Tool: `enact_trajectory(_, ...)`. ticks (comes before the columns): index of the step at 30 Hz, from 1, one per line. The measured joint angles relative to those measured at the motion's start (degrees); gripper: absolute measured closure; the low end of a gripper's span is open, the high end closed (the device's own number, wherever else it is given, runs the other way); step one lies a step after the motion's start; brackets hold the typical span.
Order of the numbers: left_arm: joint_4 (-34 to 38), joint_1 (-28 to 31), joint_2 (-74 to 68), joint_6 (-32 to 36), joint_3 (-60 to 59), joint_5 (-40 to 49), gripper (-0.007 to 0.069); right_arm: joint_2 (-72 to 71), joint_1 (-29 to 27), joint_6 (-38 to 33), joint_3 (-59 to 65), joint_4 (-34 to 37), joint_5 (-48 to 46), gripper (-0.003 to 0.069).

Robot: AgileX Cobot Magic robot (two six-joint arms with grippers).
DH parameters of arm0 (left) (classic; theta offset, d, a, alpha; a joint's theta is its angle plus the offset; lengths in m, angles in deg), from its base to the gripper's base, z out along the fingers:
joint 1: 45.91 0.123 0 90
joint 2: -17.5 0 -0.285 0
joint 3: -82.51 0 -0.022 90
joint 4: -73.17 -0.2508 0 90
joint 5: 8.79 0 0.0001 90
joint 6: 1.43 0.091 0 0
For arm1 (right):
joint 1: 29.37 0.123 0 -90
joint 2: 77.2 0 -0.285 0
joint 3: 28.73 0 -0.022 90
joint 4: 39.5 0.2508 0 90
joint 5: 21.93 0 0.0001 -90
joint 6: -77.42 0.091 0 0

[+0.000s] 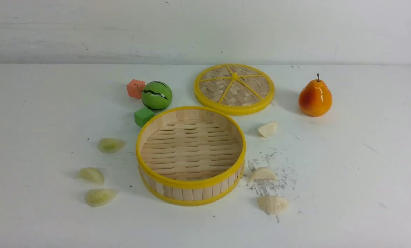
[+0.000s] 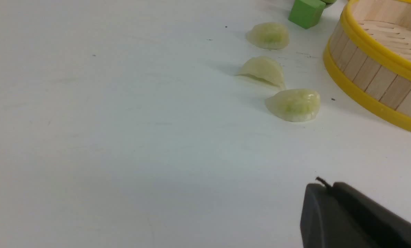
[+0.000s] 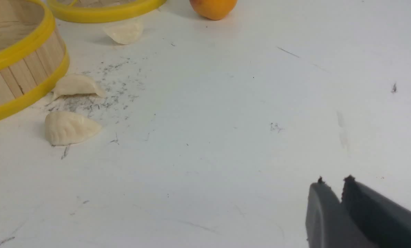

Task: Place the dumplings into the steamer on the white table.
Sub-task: 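Reach for and grasp a dumpling on the table with the left gripper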

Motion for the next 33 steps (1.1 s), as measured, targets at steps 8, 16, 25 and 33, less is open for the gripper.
enact_trajectory(8, 0.00, 0.00, 0.00, 0.00, 0.00, 0.00, 0.0601, 0.00, 0.00, 0.00, 0.00, 0.00, 0.00, 0.0570)
enact_trajectory(16, 0.00, 0.00, 0.00, 0.00, 0.00, 0.00, 0.0600, 0.00, 0.00, 0.00, 0.00, 0.00, 0.00, 0.0564)
enact_trajectory(25, 0.00, 0.00, 0.00, 0.00, 0.00, 0.00, 0.0596, 0.00, 0.00, 0.00, 0.00, 0.00, 0.00, 0.0554)
enact_trajectory(33, 0.00, 0.00, 0.00, 0.00, 0.00, 0.00, 0.0596, 0.00, 0.00, 0.00, 0.00, 0.00, 0.00, 0.0544)
